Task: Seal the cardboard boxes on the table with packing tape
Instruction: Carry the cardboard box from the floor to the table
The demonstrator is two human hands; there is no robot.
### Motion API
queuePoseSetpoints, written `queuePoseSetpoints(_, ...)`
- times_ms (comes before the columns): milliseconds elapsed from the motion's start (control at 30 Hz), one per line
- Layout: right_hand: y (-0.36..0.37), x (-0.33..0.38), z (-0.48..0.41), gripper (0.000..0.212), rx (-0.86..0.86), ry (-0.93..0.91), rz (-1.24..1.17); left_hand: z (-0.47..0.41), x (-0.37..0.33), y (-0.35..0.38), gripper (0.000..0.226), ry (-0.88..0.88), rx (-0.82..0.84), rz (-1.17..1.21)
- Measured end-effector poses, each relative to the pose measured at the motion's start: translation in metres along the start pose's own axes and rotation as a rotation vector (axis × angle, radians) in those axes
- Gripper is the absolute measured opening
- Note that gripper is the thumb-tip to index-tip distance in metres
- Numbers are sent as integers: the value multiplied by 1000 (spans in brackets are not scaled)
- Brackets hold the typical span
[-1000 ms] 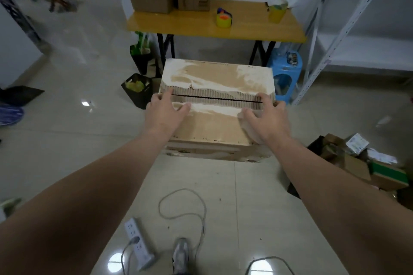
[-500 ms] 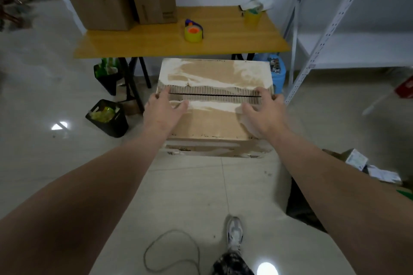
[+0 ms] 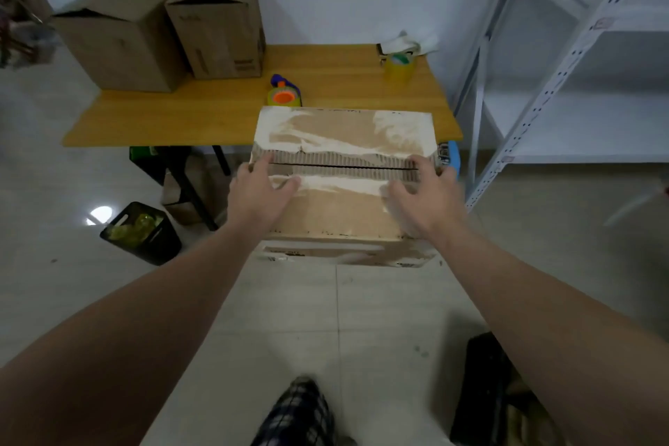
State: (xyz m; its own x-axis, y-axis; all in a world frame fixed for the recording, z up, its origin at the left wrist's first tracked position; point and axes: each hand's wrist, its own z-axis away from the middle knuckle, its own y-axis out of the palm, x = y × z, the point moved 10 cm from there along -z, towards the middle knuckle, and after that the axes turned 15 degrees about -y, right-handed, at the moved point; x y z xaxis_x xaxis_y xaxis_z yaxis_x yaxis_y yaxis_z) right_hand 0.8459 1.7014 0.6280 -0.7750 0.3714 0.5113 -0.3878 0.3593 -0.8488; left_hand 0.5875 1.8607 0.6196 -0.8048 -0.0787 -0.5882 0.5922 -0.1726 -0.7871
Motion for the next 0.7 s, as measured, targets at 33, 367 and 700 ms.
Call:
queuePoseSetpoints(33, 1, -2, -16, 60, -2, -4, -1, -12, -9, 1, 72, -2, -11, 1)
queuePoseSetpoints(367, 15, -3, -195, 58, -43, -12, 1, -162, -91, 13, 69, 2, -34, 85)
queuePoseSetpoints(700, 11, -33, -340, 55, -54, 2, 14, -279, -188, 52, 70, 44, -9, 57)
